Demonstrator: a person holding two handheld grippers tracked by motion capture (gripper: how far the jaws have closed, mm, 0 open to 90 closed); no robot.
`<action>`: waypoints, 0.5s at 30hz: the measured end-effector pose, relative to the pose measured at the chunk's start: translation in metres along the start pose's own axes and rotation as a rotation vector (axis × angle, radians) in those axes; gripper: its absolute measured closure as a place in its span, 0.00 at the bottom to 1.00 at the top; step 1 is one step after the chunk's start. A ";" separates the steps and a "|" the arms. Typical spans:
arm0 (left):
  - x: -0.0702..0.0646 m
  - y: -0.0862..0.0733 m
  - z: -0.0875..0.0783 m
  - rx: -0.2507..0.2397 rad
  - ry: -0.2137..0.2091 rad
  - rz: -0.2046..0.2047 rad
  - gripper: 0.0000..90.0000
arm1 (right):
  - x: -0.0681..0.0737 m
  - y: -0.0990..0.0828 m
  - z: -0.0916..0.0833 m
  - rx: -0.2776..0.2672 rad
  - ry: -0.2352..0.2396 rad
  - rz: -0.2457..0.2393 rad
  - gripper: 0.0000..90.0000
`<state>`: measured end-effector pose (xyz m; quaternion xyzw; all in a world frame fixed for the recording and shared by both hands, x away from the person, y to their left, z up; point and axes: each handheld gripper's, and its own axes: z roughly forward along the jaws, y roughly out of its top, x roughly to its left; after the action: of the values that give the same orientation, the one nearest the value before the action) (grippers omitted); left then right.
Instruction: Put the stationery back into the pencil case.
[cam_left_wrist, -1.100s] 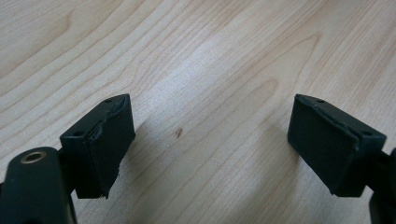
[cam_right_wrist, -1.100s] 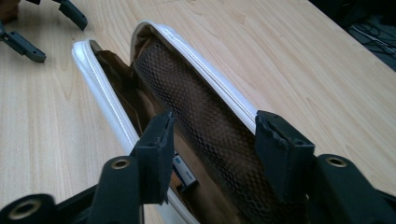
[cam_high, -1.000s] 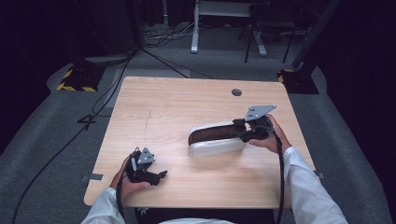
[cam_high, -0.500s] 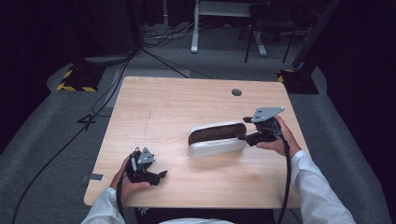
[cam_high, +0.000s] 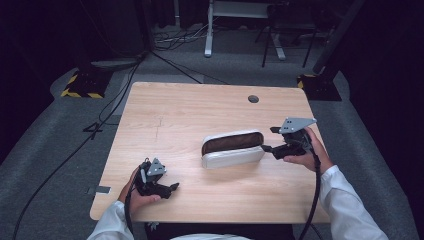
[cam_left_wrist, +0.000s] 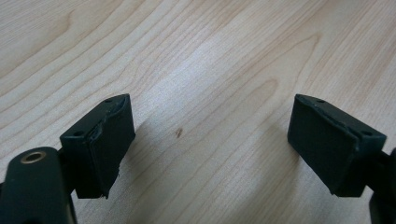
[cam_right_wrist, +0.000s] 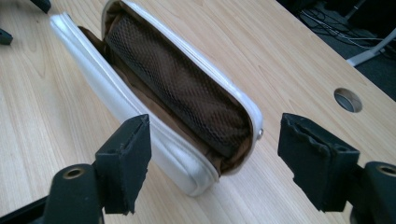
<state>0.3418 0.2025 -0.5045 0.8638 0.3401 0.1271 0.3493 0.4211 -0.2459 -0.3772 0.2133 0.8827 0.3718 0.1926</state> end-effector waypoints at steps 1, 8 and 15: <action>0.000 0.000 0.000 0.000 0.000 0.000 0.17 | 0.000 -0.001 -0.001 0.003 -0.005 0.000 0.30; 0.000 0.000 0.000 0.000 0.001 0.001 0.17 | 0.003 -0.018 -0.008 0.043 -0.041 0.010 0.30; 0.000 0.000 0.000 0.001 0.001 0.001 0.17 | 0.001 -0.033 -0.014 0.044 -0.061 0.042 0.30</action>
<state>0.3418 0.2026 -0.5045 0.8641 0.3397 0.1275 0.3488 0.4055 -0.2747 -0.3927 0.2473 0.8797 0.3496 0.2066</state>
